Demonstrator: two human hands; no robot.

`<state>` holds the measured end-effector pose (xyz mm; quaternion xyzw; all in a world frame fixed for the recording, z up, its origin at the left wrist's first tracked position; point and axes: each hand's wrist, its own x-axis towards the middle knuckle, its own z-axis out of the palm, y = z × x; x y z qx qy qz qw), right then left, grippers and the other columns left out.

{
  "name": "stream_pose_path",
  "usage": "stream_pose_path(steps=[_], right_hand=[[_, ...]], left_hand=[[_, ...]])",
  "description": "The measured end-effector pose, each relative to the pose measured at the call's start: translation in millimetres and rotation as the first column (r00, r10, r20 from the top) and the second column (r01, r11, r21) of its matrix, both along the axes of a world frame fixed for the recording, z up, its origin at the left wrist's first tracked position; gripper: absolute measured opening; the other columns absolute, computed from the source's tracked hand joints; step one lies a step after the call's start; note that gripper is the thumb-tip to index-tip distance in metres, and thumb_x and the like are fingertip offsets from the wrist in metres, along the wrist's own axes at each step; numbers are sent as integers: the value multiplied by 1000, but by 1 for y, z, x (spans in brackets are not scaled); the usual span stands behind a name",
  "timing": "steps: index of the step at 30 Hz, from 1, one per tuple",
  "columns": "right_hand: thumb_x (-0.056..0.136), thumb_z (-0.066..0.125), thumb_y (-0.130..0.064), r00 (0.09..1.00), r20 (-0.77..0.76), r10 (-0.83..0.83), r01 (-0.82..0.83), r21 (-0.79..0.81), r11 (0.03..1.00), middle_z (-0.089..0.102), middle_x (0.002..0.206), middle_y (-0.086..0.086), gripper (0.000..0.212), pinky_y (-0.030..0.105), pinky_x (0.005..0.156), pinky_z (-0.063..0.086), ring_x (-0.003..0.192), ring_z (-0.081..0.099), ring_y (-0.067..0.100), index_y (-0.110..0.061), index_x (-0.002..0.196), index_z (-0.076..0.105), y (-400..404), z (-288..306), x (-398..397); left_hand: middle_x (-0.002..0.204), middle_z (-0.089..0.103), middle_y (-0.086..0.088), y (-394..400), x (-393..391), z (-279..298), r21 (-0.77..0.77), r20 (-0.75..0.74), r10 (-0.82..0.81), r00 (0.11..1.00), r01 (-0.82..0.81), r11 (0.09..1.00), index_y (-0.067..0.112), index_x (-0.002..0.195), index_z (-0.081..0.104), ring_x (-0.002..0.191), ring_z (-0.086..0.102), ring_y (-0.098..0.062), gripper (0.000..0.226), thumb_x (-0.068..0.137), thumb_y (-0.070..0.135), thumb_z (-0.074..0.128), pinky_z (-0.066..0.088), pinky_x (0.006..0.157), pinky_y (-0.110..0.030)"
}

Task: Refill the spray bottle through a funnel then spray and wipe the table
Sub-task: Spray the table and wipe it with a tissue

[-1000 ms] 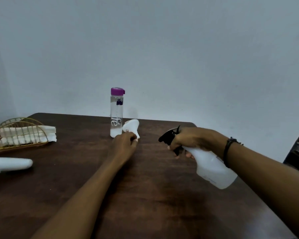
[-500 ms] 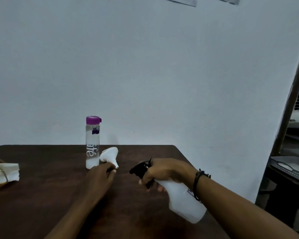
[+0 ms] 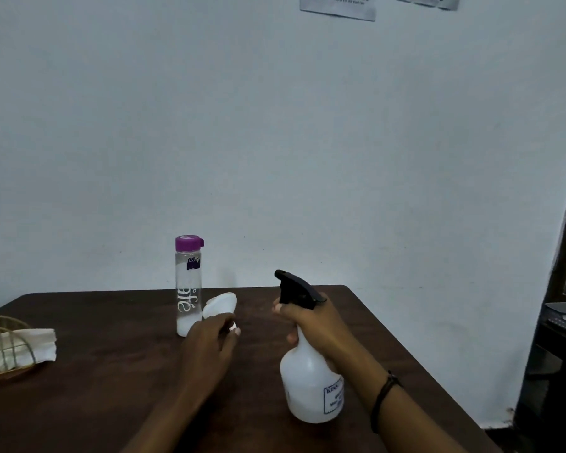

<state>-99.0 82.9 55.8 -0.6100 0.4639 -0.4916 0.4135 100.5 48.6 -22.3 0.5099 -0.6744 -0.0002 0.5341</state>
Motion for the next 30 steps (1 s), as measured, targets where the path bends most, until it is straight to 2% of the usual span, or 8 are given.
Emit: stream_pose_path(steps=[4, 9, 13, 18, 21, 24, 27, 30], right_hand=[[85, 74, -18, 987, 146, -69, 74, -31, 997, 74, 98, 6, 10, 35, 65, 58, 72, 67, 18, -15, 95, 74, 0, -9, 3], [88, 72, -20, 978, 147, -151, 171, -135, 976, 71, 86, 8, 5, 26, 56, 53, 54, 63, 17, -17, 92, 70, 3, -18, 10], [88, 71, -29, 969, 95, -229, 244, -207, 947, 70, 87, -3, 4, 19, 63, 48, 78, 68, 11, -28, 88, 66, 3, -24, 11], [88, 67, -43, 943, -57, -327, 290, -339, 895, 67, 94, -14, 19, 18, 70, 45, 90, 63, 1, -36, 105, 63, -3, -30, 5], [87, 64, -52, 944, -102, -315, 249, -406, 879, 63, 124, -10, 41, 24, 90, 50, 114, 57, -1, -34, 123, 57, -8, -34, 3], [85, 60, -57, 937, -141, -319, 234, -422, 876, 37, 156, -7, 58, 30, 111, 38, 142, 33, 5, -35, 137, 50, -8, -36, 2], [77, 51, -68, 919, -180, -350, 248, -427, 870, 23, 162, -8, 77, 39, 118, 31, 149, 19, 8, -34, 146, 43, -7, -37, 1], [76, 48, -71, 912, -195, -362, 248, -440, 863, 17, 164, -10, 84, 39, 121, 23, 151, 7, 6, -31, 149, 38, -8, -40, -1]], left_hand=[[101, 72, -9, 1, -3, 2, -29, -3, -27, 1000, 27, 999, 4, 111, 69, 91, 57, -9, 36, 81, 24, 66, 35, 81, -7], [131, 61, -10, 1, -6, 2, -79, 25, -11, 1000, 13, 997, 7, 135, 53, 117, 55, -25, 60, 84, 40, 59, 40, 97, -33], [155, 37, -8, 0, -5, 4, -157, 62, 39, 997, -29, 987, 14, 152, 30, 141, 37, -24, 75, 87, 47, 50, 30, 112, -35], [166, 10, -5, 0, -6, 10, -232, 142, 91, 986, -57, 971, 15, 157, 10, 152, 10, -21, 83, 91, 48, 47, 4, 122, -25], [166, 5, -6, 1, -7, 12, -244, 180, 122, 976, -76, 967, 12, 157, 8, 153, 4, -23, 85, 91, 49, 46, 6, 123, -34], [166, 5, -9, 2, -8, 12, -261, 221, 155, 963, -95, 961, 9, 156, 8, 153, 4, -25, 85, 91, 47, 47, 11, 123, -41], [165, 7, -11, 4, -8, 12, -279, 242, 169, 955, -98, 955, 7, 156, 8, 153, 5, -28, 85, 92, 45, 50, 15, 122, -46], [165, 8, -13, 6, -8, 11, -291, 252, 172, 952, -95, 952, 7, 156, 9, 153, 7, -30, 85, 91, 43, 51, 19, 121, -50]])
